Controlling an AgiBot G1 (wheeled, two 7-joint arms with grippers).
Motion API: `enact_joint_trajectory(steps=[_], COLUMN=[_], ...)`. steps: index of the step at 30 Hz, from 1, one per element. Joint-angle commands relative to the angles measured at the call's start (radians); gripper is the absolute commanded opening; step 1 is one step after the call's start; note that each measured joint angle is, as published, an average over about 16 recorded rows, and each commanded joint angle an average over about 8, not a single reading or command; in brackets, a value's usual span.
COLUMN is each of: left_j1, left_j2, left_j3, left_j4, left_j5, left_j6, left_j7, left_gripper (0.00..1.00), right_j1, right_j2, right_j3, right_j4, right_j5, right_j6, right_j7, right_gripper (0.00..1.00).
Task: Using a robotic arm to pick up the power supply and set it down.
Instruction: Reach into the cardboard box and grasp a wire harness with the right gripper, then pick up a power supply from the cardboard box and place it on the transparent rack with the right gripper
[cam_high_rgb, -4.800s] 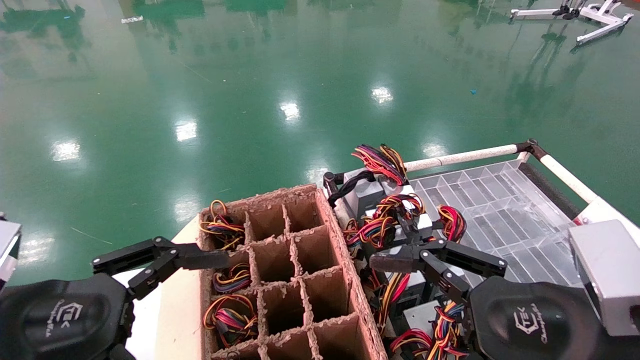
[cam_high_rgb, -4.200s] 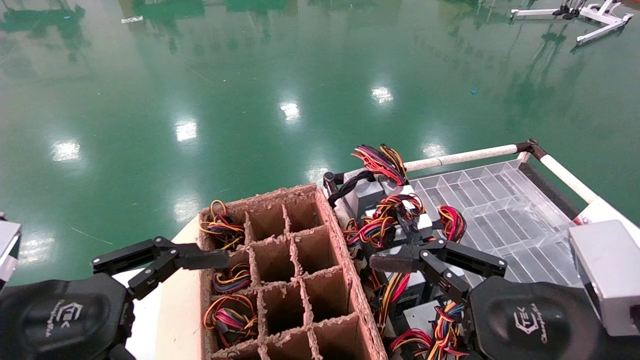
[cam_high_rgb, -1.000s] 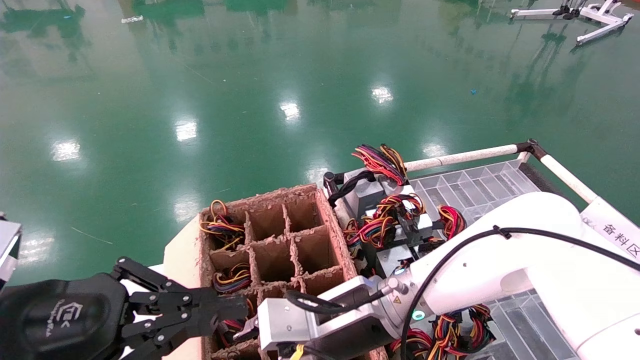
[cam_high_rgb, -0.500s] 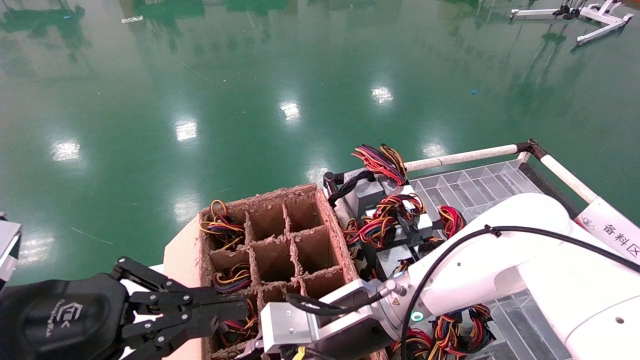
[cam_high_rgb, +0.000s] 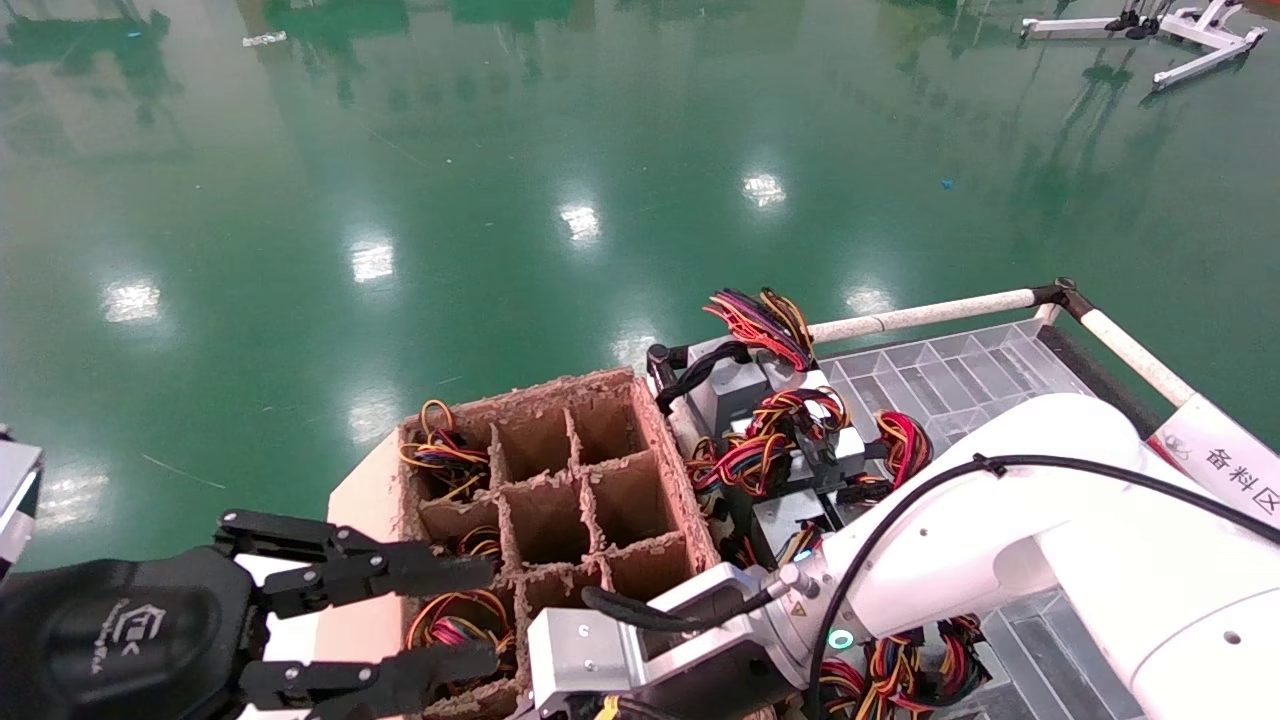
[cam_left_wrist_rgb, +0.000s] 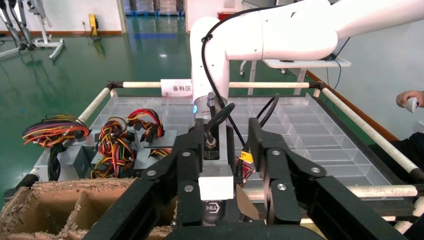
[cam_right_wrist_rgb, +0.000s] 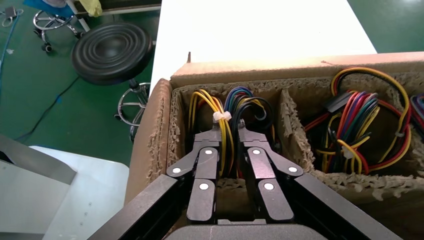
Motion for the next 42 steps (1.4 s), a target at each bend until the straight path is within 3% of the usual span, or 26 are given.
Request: enact_joint_trajectory(steps=[1,13,26,34,42], left_j1=[0.000,0.000,0.000,0.000,0.000], left_j2=[0.000,0.000,0.000,0.000,0.000], left_j3=[0.000,0.000,0.000,0.000,0.001], left_j4=[0.000,0.000,0.000,0.000,0.000], left_j5=[0.000,0.000,0.000,0.000,0.000], left_j6=[0.000,0.000,0.000,0.000,0.000], left_j7=[0.000,0.000,0.000,0.000,0.000], left_gripper=[1.00,1.00,1.00,1.00,1.00], right_j1=[0.001,-0.016,-0.019,-0.006,0.051], right_j2=[0.001,0.060,0.252,0.378,0.455], right_j3=[-0.003,0.000,-0.003,0.035,0.086], right_j4=[-0.006,-0.023,0.135,0.206,0.217], right_j5=[0.005,0.164,0.467,0.588,0.686], right_j6=[-0.003,-0.039,-0.032,-0.017,-0.018], right_j7=[-0.001,0.035,0.132,0.165,0.174], right_gripper=[0.00,0.00,0.00,0.00,0.00])
